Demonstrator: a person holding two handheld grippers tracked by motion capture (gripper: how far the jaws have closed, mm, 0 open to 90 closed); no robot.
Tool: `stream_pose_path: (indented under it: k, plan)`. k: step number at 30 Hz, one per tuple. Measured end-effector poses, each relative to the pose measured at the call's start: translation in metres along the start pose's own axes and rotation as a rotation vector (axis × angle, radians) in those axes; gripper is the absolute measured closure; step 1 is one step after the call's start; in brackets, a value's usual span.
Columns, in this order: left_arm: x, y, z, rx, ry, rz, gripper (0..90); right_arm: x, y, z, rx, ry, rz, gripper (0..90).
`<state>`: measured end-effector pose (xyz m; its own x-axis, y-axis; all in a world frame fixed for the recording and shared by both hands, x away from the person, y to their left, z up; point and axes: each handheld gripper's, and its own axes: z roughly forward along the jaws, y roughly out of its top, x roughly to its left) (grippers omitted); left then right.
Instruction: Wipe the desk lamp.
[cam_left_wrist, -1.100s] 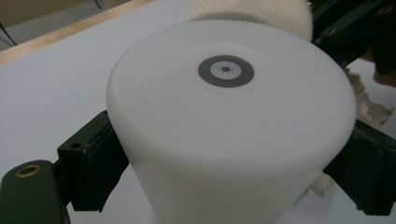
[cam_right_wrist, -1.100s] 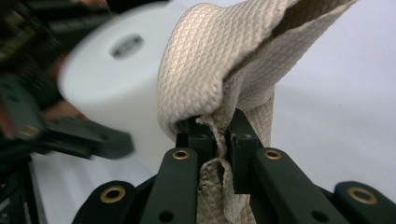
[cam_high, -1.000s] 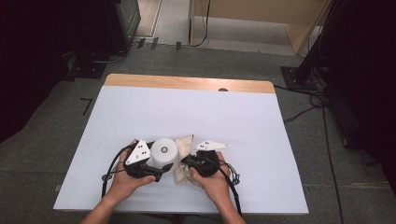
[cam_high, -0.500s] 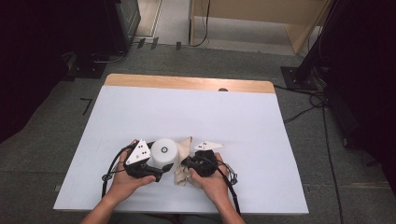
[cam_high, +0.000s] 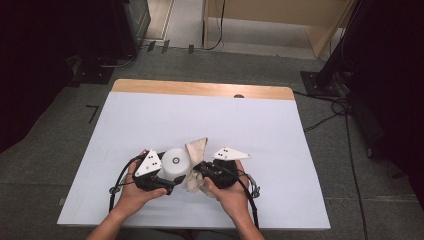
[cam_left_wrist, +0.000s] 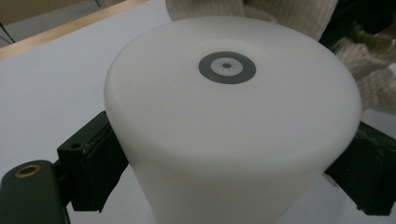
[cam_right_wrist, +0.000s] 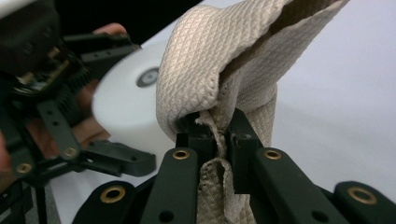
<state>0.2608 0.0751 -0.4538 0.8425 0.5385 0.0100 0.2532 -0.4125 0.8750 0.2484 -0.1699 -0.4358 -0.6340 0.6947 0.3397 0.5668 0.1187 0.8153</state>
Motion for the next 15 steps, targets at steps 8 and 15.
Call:
stream_pose_path:
  k: [8, 15]
  plan:
    - [0.000, 0.000, 0.000, 0.000, 0.001, 0.001, 8.7, -0.019, -0.024, 0.028, 0.114, -0.022, 0.067, 83.4]
    - [0.000, 0.000, 0.000, 0.000, 0.000, 0.003, 8.7, -0.025, -0.034, 0.041, 0.171, -0.046, 0.083, 83.4]
